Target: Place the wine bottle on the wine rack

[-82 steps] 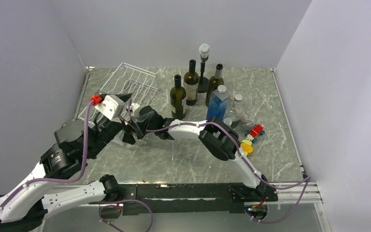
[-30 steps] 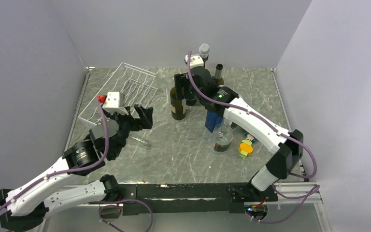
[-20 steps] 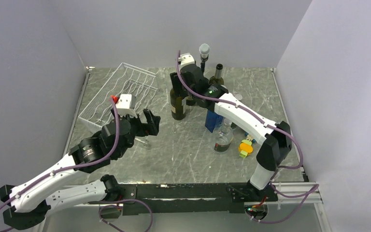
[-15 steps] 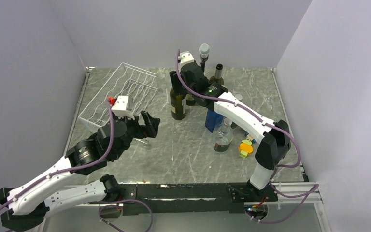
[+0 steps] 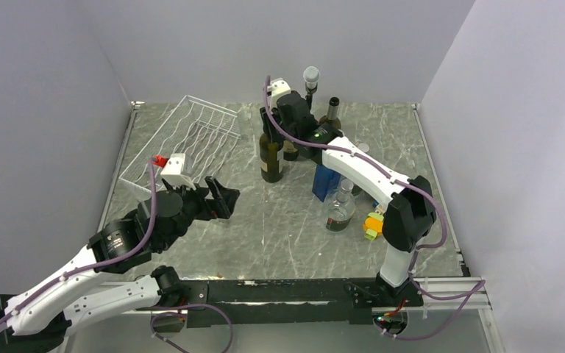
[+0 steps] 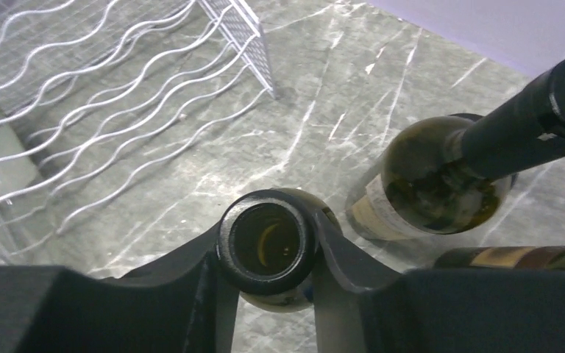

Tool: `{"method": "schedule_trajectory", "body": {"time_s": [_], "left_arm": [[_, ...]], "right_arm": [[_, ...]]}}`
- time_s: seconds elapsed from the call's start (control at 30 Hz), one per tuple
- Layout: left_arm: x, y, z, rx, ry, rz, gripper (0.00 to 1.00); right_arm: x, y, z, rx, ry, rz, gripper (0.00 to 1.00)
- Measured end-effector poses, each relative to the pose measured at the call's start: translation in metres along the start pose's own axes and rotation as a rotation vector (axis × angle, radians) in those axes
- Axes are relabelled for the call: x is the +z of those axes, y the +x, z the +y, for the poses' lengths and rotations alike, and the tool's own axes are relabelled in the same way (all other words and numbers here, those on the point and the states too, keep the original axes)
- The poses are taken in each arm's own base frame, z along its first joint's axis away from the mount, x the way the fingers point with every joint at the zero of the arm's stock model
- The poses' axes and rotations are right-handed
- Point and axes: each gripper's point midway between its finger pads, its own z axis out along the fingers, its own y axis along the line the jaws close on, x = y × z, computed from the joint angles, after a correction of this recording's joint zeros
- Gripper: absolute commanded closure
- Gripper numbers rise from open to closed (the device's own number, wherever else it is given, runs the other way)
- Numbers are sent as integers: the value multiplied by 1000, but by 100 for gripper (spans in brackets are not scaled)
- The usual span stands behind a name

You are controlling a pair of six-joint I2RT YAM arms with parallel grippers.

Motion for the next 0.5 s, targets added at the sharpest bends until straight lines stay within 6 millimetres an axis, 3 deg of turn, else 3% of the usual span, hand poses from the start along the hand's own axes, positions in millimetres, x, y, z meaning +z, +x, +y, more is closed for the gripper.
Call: {"method": "schedule_trajectory", "body": {"time_s": [0.1,0.3,0.5], "left_arm": [[-1,3,2,8,-4,14,1],[-2,12,-2,25,42,39,1],[0,26,-2,69,106,36,1]], "right_arm": [[1,-1,1,-17,-13,-4,99],[-4,0,6,-18,-18,18,100],[-46,9,30,-35,-53,125,100]]}}
